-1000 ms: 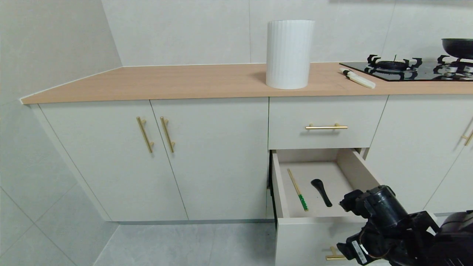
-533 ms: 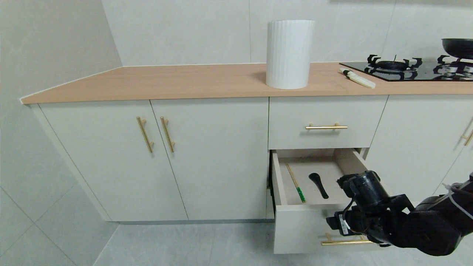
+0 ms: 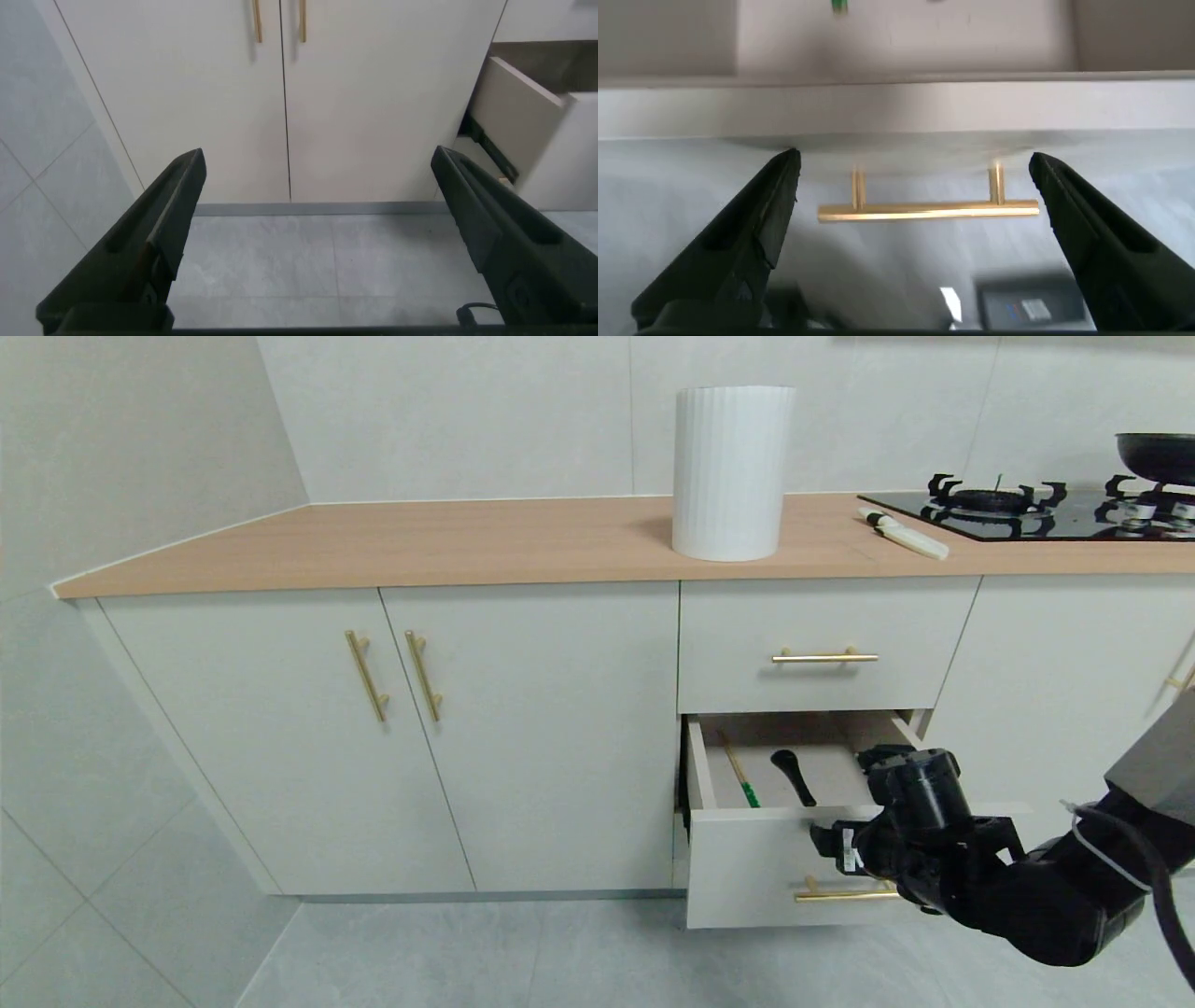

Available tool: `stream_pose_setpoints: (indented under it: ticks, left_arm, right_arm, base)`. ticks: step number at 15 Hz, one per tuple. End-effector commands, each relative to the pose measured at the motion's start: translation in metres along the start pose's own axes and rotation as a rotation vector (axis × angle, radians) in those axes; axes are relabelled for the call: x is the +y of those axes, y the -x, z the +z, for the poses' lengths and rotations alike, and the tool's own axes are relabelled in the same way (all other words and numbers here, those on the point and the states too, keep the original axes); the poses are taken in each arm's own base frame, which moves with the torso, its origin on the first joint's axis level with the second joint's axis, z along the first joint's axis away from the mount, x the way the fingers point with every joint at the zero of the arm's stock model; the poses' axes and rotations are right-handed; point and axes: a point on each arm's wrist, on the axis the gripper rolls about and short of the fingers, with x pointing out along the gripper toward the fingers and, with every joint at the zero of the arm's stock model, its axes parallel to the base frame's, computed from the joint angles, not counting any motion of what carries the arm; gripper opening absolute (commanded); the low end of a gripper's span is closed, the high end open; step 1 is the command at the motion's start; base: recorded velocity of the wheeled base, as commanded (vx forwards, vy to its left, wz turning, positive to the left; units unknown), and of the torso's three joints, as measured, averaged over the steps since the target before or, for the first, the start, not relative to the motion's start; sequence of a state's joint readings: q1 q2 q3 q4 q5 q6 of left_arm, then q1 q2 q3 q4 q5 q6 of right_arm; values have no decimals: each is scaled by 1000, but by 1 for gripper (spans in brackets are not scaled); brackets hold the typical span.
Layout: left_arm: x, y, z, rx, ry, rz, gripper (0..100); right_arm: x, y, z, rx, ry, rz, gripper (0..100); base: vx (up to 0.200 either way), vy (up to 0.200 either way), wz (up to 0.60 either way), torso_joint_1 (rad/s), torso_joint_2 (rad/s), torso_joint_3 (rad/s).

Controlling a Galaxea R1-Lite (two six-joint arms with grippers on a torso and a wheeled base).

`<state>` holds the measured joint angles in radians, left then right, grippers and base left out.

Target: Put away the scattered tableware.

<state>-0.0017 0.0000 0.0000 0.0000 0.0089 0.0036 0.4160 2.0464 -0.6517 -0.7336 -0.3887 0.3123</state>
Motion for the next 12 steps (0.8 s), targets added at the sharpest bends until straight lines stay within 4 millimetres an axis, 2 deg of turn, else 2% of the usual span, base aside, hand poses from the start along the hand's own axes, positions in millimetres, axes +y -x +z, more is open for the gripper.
stream_pose_setpoints:
  ticks: [1, 8, 12]
  left_arm:
    - [0, 0, 0, 2, 1, 0, 100]
    - [0, 0, 0, 2, 1, 0, 100]
    - [0, 0, 0, 2, 1, 0, 100]
  right_arm:
    - [-4, -17, -11, 16, -6, -22, 100]
    - [-21, -51, -14, -116, -96, -39, 100]
    - [-28, -68, -16, -118, -107, -61, 100]
  base:
    - [0, 0, 0, 0, 0, 0]
    - [0, 0, 0, 0, 0, 0]
    - [0, 0, 0, 0, 0, 0]
